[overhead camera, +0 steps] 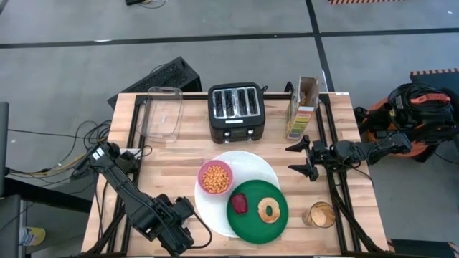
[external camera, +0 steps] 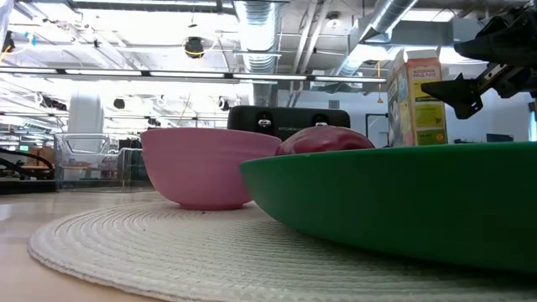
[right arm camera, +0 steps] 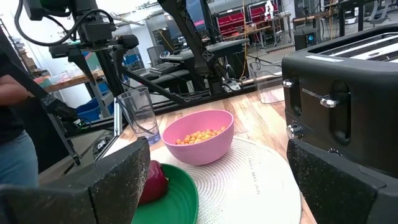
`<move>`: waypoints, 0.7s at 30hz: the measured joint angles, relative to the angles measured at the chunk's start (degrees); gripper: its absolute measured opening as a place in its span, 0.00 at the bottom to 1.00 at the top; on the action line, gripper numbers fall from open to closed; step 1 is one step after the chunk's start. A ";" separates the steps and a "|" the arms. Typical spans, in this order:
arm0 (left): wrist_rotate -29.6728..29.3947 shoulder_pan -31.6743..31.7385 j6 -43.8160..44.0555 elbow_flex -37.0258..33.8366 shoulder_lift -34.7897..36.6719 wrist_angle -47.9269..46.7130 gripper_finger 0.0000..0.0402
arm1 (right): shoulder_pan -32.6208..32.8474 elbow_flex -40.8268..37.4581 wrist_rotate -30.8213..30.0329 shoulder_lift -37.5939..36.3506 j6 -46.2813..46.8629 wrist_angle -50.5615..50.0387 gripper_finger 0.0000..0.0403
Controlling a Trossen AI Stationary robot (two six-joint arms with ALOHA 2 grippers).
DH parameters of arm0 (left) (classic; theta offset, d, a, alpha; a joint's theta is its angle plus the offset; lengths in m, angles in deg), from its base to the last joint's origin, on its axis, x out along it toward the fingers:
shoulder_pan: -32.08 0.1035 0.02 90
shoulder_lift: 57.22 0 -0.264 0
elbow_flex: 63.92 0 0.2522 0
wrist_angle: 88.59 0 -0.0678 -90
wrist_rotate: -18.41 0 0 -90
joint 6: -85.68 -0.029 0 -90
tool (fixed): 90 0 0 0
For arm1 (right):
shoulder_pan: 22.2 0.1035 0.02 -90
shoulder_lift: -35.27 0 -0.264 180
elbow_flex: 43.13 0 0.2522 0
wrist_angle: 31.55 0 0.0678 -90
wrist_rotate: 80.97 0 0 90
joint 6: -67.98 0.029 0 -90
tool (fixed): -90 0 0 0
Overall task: Arrange a breakfast setting
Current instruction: Put the silver spoon on the left side of the white table mat
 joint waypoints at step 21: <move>2.56 0.39 -1.80 -3.98 0.00 2.31 0.43 | 0.00 0.00 0.00 0.00 0.00 0.00 0.99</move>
